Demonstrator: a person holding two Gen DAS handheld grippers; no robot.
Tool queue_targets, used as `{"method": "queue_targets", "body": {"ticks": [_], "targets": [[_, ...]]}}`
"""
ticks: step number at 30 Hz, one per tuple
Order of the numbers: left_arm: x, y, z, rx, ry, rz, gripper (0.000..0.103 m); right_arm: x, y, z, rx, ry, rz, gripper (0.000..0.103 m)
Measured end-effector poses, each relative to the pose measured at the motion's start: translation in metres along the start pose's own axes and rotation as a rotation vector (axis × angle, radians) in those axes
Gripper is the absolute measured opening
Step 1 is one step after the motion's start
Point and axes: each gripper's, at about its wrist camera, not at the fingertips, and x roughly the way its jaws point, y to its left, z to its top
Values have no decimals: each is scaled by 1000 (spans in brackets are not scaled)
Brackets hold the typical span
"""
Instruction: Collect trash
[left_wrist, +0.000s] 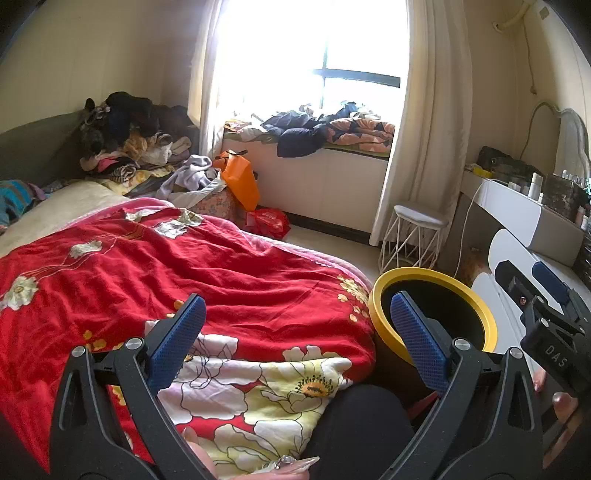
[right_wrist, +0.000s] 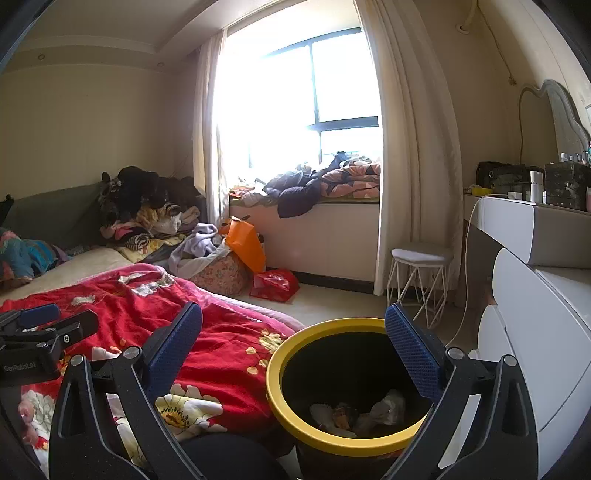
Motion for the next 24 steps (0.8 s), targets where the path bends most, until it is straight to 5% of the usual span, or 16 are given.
{"method": "queue_targets", "body": {"ticks": [24], "targets": [[0, 0, 0, 1, 1, -1, 92, -1, -4, -1, 3, -3, -1, 97]]}}
